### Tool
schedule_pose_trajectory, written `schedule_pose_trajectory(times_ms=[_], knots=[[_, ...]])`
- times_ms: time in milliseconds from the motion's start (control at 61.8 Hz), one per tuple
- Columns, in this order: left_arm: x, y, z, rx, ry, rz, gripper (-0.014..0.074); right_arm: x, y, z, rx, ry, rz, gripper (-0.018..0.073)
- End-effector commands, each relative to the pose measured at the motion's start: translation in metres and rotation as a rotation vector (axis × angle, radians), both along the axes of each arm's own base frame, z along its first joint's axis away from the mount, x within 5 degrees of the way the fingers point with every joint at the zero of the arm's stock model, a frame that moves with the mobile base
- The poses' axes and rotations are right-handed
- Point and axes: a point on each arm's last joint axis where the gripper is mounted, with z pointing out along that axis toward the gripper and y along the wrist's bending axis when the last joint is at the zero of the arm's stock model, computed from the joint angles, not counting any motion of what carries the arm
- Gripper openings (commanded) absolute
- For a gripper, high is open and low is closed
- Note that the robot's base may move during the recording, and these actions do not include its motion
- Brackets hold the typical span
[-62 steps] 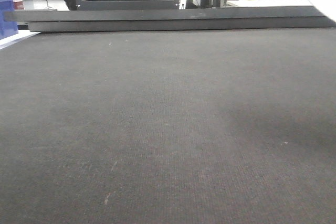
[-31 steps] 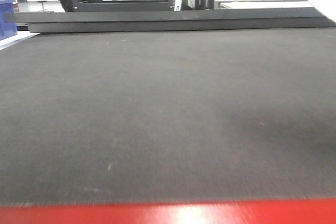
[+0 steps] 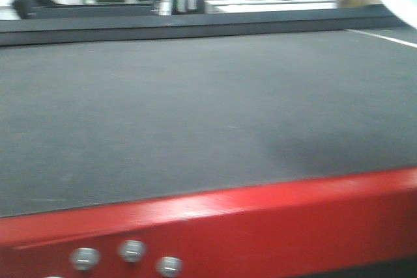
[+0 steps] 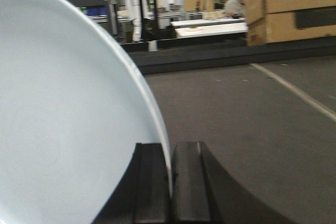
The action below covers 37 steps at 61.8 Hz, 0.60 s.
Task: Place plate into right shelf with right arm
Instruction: 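Drive the base away from the table holding the plate in the right gripper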
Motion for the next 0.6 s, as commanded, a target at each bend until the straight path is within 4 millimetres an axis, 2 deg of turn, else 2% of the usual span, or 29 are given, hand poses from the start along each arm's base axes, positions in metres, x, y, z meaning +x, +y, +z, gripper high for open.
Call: schedule_pose_trajectory(times_ms=[0,583], knots=[[-0.0008,0.001,0.0052,-0.018,-0.089,0.009,-0.0128,-0.0023,-0.0013,0.0189,0.002,-0.121,-0.015,0.0065],[-0.0008,0.001,0.0052,-0.018,-0.089,0.009,-0.0128,-0.0023,-0.0013,0.0189,0.002,-0.121,-0.015,0.0065]])
